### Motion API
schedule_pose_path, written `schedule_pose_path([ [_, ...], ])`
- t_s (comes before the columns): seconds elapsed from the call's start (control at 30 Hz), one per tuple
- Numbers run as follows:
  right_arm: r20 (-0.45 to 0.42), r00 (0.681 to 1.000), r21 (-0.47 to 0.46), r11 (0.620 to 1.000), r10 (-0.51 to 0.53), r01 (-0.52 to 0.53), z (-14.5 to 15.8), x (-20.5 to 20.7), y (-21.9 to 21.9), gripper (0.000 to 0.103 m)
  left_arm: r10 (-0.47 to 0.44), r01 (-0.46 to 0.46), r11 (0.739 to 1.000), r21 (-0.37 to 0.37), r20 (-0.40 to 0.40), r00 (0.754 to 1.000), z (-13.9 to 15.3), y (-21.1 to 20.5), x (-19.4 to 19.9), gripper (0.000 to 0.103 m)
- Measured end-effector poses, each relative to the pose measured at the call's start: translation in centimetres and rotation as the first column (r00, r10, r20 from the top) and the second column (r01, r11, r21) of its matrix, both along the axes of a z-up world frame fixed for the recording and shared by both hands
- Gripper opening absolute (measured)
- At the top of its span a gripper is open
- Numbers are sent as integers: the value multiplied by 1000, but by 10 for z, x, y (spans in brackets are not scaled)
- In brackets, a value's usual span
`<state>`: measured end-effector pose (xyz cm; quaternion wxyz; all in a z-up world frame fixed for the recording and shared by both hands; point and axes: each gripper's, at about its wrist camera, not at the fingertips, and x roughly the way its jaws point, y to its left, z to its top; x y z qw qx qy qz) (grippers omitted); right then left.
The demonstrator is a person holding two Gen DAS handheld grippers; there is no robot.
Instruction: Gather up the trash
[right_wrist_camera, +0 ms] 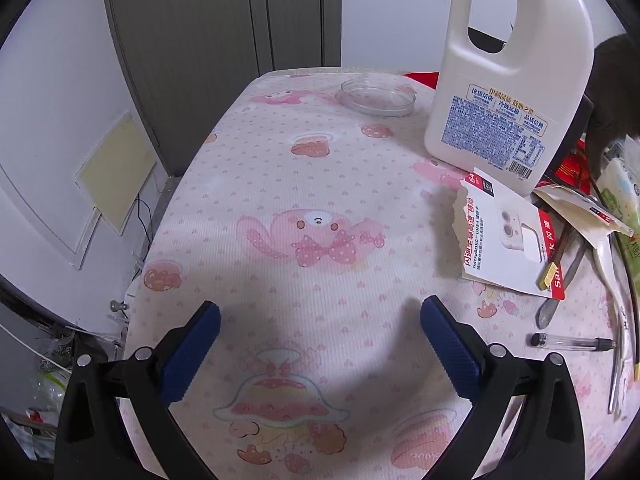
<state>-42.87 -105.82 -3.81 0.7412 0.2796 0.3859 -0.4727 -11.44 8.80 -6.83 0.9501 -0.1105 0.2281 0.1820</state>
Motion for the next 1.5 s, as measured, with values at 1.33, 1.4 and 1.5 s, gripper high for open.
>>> schedule_pose_path([
  [1.33, -1, 1000, 1, 1000, 0, 0, -1, 1, -2, 101, -95, 95, 994, 53, 12, 995, 8, -16, -2, 100],
  [1.4, -1, 1000, 1, 1000, 0, 0, -1, 1, -2, 101, -99, 98, 993, 61, 11, 995, 9, -19, -1, 100],
  [1.5, -1, 1000, 1, 1000, 0, 0, -2, 1, -2, 101, -106, 105, 992, 68, 11, 994, 9, -22, 0, 100],
])
